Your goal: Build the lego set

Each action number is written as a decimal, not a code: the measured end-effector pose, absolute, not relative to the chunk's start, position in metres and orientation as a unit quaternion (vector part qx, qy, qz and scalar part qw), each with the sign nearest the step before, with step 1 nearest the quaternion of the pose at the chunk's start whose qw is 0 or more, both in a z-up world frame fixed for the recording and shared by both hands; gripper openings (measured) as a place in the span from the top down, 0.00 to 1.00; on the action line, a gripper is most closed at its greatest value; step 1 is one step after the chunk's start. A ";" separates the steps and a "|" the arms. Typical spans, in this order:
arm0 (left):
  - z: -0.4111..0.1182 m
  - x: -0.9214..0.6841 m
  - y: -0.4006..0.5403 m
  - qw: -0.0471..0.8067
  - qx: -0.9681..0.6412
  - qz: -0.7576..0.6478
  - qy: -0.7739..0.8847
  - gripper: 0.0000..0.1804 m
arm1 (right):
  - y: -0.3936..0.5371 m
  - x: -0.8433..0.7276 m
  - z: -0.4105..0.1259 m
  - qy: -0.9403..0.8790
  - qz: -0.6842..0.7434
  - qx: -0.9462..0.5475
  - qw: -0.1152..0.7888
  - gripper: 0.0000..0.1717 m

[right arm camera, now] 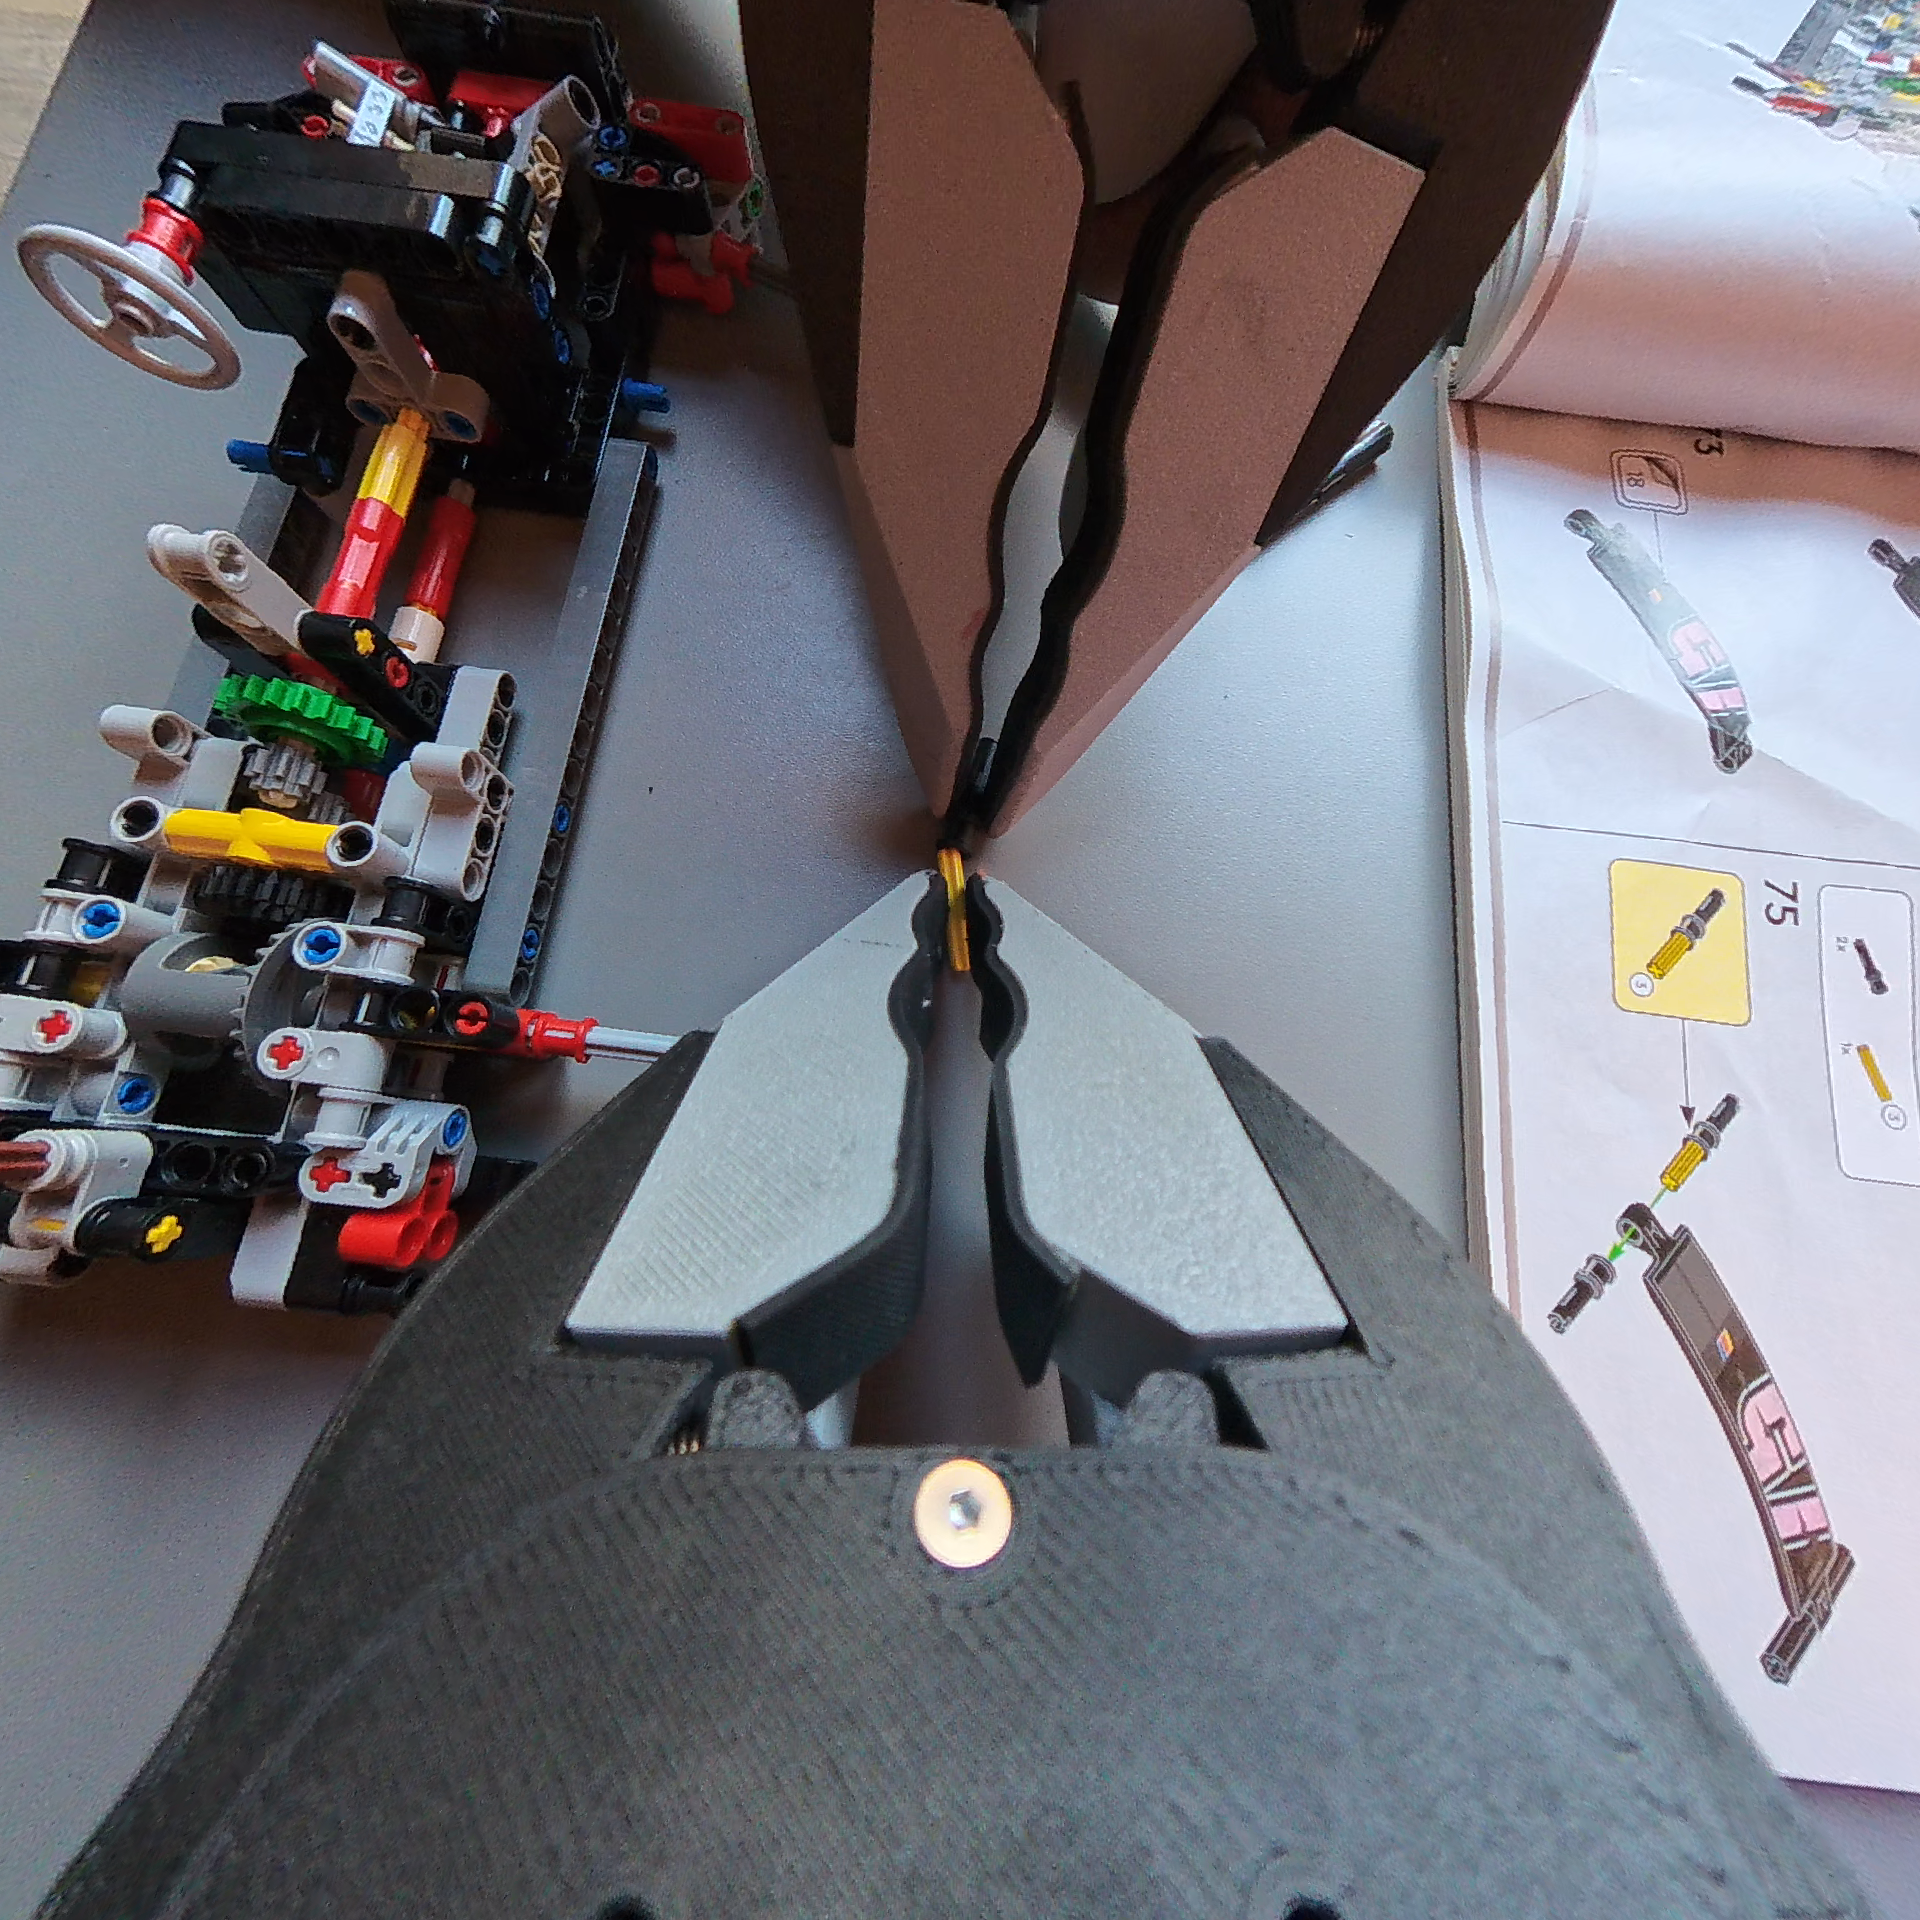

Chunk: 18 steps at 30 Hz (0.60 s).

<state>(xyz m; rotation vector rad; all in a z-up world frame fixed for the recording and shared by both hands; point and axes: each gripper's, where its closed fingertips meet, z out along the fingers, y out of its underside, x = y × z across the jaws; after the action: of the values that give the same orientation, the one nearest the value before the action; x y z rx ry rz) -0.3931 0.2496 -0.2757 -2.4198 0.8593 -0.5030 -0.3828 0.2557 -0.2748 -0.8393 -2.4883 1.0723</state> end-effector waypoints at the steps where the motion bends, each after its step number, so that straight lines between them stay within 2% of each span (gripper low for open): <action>1: -0.276 -0.393 0.250 0.259 -0.893 -0.187 0.316 0.99 | 0.256 -0.383 -0.275 -0.867 0.373 -0.292 0.153 0.99; 18: -0.276 -0.393 0.250 0.259 -0.894 -0.186 0.314 0.99 | 0.256 -0.383 -0.272 -0.866 0.372 -0.286 0.172 0.93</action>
<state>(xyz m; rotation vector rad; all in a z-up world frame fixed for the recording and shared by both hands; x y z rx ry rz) -0.3933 0.2498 -0.2757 -2.4242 0.8501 -0.5053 -0.3829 0.2564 -0.2724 -0.8124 -2.4575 1.0557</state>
